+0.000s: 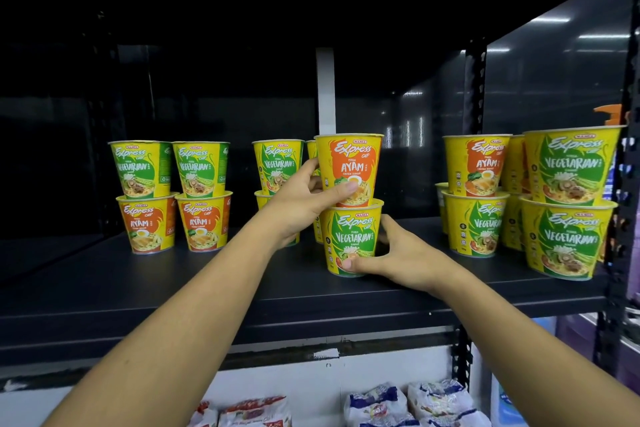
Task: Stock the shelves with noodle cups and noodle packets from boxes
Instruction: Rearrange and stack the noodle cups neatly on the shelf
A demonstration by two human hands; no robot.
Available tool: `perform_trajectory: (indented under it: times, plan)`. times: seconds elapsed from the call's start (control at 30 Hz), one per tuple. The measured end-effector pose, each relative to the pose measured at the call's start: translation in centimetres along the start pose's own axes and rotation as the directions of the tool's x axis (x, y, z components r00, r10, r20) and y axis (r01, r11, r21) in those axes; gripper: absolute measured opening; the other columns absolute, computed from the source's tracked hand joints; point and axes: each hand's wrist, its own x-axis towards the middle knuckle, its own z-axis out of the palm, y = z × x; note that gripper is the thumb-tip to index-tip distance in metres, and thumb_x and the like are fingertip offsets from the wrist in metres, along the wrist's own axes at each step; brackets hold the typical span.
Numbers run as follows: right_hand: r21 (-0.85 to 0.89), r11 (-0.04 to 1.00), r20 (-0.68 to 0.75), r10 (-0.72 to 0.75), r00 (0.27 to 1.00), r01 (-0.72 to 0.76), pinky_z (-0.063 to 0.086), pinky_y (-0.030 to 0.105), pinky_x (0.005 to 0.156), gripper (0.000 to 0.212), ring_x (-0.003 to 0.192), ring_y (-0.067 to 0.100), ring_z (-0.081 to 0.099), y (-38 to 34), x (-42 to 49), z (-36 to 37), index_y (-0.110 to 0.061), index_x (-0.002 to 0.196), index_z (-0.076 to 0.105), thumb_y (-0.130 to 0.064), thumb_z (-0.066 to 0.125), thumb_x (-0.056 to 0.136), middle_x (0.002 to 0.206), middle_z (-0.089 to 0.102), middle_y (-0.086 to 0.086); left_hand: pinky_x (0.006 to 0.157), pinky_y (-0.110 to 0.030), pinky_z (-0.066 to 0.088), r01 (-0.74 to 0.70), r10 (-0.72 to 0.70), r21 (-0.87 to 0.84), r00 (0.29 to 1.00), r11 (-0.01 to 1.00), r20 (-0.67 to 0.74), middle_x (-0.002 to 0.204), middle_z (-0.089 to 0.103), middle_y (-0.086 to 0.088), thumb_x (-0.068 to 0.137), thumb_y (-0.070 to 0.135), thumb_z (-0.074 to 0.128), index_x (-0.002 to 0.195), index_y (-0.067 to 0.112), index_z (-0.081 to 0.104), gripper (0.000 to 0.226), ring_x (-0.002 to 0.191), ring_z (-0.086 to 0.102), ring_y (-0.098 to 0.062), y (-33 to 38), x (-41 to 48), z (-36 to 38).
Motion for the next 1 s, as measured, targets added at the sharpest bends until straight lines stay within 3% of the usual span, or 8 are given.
perform_trajectory:
  times: [0.43, 0.63, 0.73, 0.87, 1.0]
  plan:
    - [-0.036, 0.999, -0.006, -0.017, 1.0, 0.016, 0.049, 0.032, 0.103, 0.086, 0.115, -0.002, 0.061, 0.0, -0.2, -0.1, -0.041, 0.137, 0.044, -0.061, 0.089, 0.067, 0.126, 0.066, -0.02, 0.106, -0.042, 0.052, 0.016, -0.016, 0.001, 1.0, 1.0, 0.027, 0.134, 0.065, 0.008, 0.07, 0.055, 0.086, 0.145, 0.037, 0.048, 0.086, 0.121, 0.065, -0.009, -0.1, -0.3, -0.3]
    - [-0.149, 0.986, -0.061, -0.077, 0.995, 0.068, 0.05, 0.022, 0.089, 0.077, 0.108, -0.002, 0.062, -0.2, -0.8, -0.1, -0.037, 0.136, 0.052, -0.063, 0.084, 0.071, 0.123, 0.067, -0.019, 0.102, -0.034, 0.054, 0.108, -0.118, 0.092, 0.987, 0.99, 0.112, 0.139, 0.052, 0.012, 0.072, 0.041, 0.088, 0.156, 0.037, 0.03, 0.102, 0.119, 0.061, -0.007, -2.7, -2.7, -0.7]
    - [-0.199, 0.976, -0.091, -0.107, 0.99, 0.087, 0.048, 0.019, 0.085, 0.074, 0.108, -0.001, 0.061, -0.4, -1.1, 0.1, -0.035, 0.135, 0.054, -0.065, 0.082, 0.073, 0.122, 0.067, -0.017, 0.086, -0.019, 0.056, 0.127, -0.151, 0.143, 0.973, 0.981, 0.172, 0.127, 0.06, 0.014, 0.076, 0.032, 0.09, 0.145, 0.04, 0.039, 0.086, 0.104, 0.07, 0.0, -3.4, -3.7, -0.6]
    - [-0.251, 0.963, -0.09, -0.124, 0.988, 0.098, 0.049, 0.021, 0.087, 0.072, 0.107, 0.001, 0.061, -0.6, -1.5, 0.1, -0.036, 0.135, 0.056, -0.067, 0.079, 0.074, 0.121, 0.069, -0.016, 0.098, -0.03, 0.057, 0.124, -0.166, 0.216, 0.968, 0.968, 0.189, 0.124, 0.069, 0.006, 0.074, 0.043, 0.09, 0.138, 0.041, 0.048, 0.077, 0.108, 0.072, -0.008, -4.0, -4.0, -0.6]
    - [-0.336, 0.938, -0.018, -0.094, 0.995, 0.083, 0.049, 0.024, 0.091, 0.068, 0.112, 0.004, 0.06, -0.8, -1.8, -0.3, -0.036, 0.14, 0.052, -0.063, 0.074, 0.082, 0.127, 0.066, -0.016, 0.096, -0.031, 0.058, 0.101, -0.148, 0.242, 0.972, 0.965, 0.185, 0.124, 0.069, 0.003, 0.078, 0.04, 0.088, 0.137, 0.037, 0.049, 0.071, 0.106, 0.073, -0.01, -4.2, -4.1, -0.6]
